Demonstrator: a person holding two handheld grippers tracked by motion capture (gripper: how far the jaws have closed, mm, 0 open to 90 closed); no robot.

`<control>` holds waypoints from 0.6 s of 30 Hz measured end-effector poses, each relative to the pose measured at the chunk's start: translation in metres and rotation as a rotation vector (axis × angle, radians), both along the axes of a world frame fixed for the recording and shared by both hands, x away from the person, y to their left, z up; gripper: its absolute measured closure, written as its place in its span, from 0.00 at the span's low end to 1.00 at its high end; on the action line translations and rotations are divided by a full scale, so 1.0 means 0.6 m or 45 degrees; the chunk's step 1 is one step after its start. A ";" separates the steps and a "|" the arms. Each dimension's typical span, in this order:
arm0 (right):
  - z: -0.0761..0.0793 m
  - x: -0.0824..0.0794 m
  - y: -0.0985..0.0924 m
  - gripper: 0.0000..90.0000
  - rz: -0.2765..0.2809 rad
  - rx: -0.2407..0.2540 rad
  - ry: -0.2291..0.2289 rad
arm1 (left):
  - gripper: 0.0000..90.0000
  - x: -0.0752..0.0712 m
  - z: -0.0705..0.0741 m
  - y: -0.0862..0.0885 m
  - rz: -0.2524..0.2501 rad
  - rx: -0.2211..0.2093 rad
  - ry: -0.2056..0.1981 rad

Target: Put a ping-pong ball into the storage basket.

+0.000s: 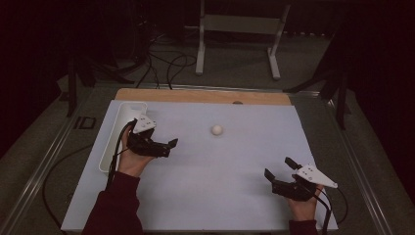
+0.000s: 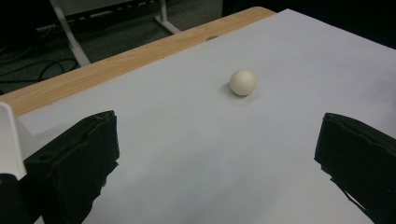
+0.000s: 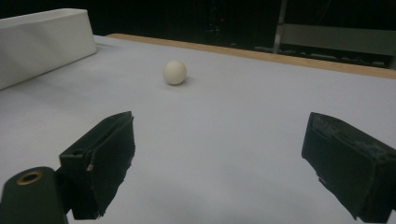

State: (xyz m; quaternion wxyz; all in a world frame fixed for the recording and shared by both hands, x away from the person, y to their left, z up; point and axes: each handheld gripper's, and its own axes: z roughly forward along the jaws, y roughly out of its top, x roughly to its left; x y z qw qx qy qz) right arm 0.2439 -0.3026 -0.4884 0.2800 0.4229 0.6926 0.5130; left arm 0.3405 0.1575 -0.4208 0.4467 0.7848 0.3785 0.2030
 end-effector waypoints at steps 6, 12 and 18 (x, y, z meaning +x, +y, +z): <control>-0.001 0.000 0.001 0.10 -0.001 0.000 0.001 | 0.01 0.005 -0.001 -0.015 -0.018 -0.001 0.001; -0.001 0.000 0.001 0.10 0.000 -0.003 0.003 | 0.00 0.012 -0.006 -0.030 -0.040 -0.007 0.017; -0.001 0.001 0.001 0.10 -0.002 -0.005 0.004 | 0.00 0.018 -0.012 -0.044 -0.055 -0.027 0.022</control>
